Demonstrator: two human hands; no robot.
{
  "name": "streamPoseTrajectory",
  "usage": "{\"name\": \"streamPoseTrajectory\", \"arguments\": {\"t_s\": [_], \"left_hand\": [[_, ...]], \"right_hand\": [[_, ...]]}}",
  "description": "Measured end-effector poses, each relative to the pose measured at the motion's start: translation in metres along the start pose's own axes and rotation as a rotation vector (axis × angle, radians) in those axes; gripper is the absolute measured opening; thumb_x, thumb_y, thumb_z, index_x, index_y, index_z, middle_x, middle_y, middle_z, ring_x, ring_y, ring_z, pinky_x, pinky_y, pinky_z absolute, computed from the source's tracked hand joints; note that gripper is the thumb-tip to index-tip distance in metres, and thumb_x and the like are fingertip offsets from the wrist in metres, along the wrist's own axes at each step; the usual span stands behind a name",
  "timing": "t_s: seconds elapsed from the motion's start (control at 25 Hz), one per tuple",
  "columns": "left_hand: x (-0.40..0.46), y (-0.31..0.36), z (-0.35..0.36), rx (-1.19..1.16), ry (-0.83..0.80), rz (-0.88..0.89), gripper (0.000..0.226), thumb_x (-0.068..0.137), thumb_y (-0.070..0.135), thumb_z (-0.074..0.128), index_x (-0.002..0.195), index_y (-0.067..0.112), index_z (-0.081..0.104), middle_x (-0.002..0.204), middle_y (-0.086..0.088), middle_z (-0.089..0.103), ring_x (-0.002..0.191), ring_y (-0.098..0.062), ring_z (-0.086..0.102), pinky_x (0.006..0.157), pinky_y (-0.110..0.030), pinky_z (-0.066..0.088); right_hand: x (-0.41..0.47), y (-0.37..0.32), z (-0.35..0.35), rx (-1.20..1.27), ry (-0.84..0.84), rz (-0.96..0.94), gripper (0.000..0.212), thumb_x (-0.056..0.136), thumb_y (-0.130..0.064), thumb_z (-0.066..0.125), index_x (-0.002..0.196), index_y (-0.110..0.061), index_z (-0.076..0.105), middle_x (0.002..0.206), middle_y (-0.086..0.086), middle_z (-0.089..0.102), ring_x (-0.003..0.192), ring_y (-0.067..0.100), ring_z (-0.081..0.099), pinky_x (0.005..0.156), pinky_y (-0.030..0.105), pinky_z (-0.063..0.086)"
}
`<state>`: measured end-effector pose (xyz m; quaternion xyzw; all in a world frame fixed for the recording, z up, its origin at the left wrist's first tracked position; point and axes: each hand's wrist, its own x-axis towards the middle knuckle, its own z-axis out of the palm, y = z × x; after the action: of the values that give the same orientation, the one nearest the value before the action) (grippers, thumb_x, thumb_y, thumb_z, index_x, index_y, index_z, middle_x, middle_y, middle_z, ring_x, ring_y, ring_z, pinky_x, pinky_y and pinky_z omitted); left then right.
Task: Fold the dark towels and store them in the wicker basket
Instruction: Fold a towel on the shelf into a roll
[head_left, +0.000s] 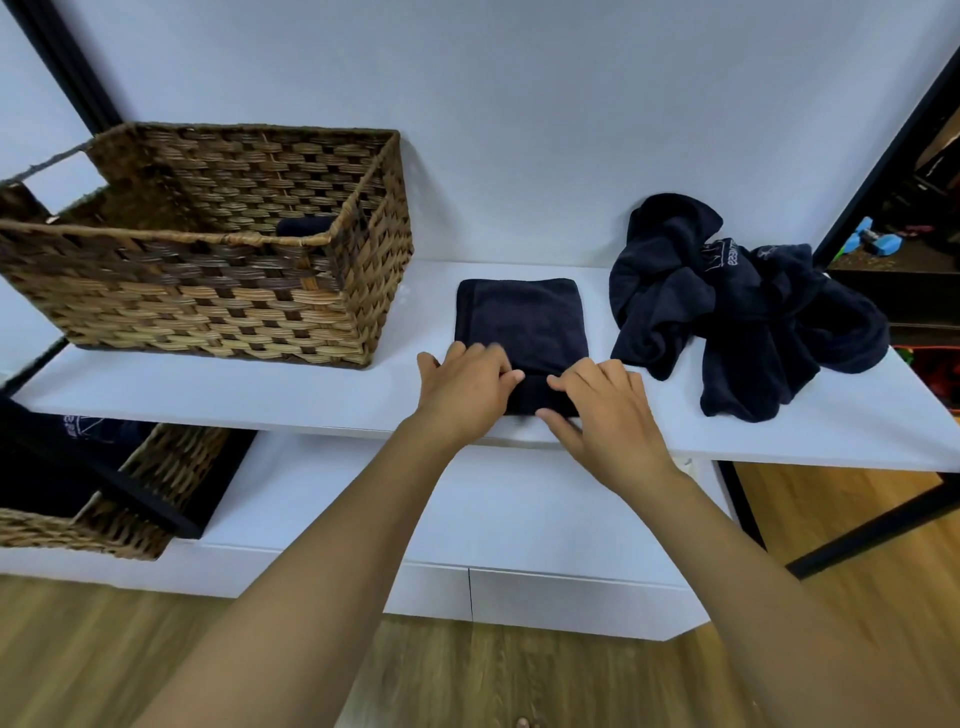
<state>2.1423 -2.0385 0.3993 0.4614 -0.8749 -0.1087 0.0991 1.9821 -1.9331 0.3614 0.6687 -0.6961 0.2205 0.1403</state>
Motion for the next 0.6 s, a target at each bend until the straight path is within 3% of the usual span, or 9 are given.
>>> {"name": "streamPoseTrajectory", "arguments": {"t_s": [0.08,0.16,0.28,0.4,0.48,0.6], "left_hand": [[-0.002,-0.002,0.006,-0.017,0.204,0.089,0.009,0.103,0.037,0.049,0.102,0.029,0.053,0.102,0.011,0.052,0.1,-0.015,0.043,0.09,-0.039,0.026],[-0.009,0.0,0.016,0.089,0.304,0.168,0.01,0.102,0.026,0.052,0.102,0.029,0.062,0.104,0.01,0.059,0.103,-0.017,0.047,0.095,-0.04,0.025],[-0.028,-0.005,0.029,0.113,0.368,0.241,0.026,0.096,0.033,0.059,0.117,0.022,0.068,0.112,0.007,0.065,0.109,-0.021,0.054,0.1,-0.046,0.03],[-0.046,-0.012,0.036,0.137,0.351,0.265,0.04,0.089,0.036,0.07,0.124,0.017,0.065,0.115,0.002,0.065,0.107,-0.025,0.056,0.095,-0.045,0.034],[-0.046,-0.012,0.032,0.16,0.343,0.267,0.032,0.09,0.037,0.069,0.116,0.017,0.067,0.109,0.001,0.065,0.105,-0.025,0.056,0.094,-0.045,0.034],[-0.035,-0.014,0.022,0.209,0.284,0.278,0.028,0.097,0.04,0.058,0.107,0.016,0.068,0.11,-0.001,0.061,0.113,-0.025,0.051,0.102,-0.049,0.03]], "right_hand": [[0.008,0.003,-0.002,-0.001,-0.026,0.01,0.036,0.092,-0.042,0.065,0.113,-0.013,0.071,0.098,-0.003,0.062,0.087,0.025,0.054,0.078,0.036,0.038],[0.017,0.003,-0.002,0.063,-0.062,0.037,0.031,0.095,-0.04,0.065,0.112,-0.015,0.072,0.099,-0.003,0.062,0.088,0.024,0.052,0.081,0.037,0.036],[0.026,0.006,-0.003,0.385,-0.13,0.189,0.021,0.099,-0.039,0.06,0.104,-0.022,0.072,0.099,-0.008,0.062,0.094,0.019,0.048,0.091,0.035,0.036],[0.036,0.006,-0.007,0.58,-0.231,0.296,0.031,0.103,-0.037,0.052,0.092,-0.014,0.07,0.09,-0.002,0.063,0.088,0.023,0.056,0.089,0.043,0.046],[0.033,-0.002,-0.005,0.455,-0.242,0.267,0.029,0.105,-0.031,0.047,0.092,-0.013,0.066,0.09,0.0,0.06,0.086,0.025,0.054,0.086,0.047,0.046],[0.003,-0.007,0.007,-0.045,-0.013,0.048,0.023,0.102,-0.021,0.048,0.114,-0.016,0.066,0.106,0.003,0.058,0.091,0.027,0.045,0.084,0.041,0.042]]}}
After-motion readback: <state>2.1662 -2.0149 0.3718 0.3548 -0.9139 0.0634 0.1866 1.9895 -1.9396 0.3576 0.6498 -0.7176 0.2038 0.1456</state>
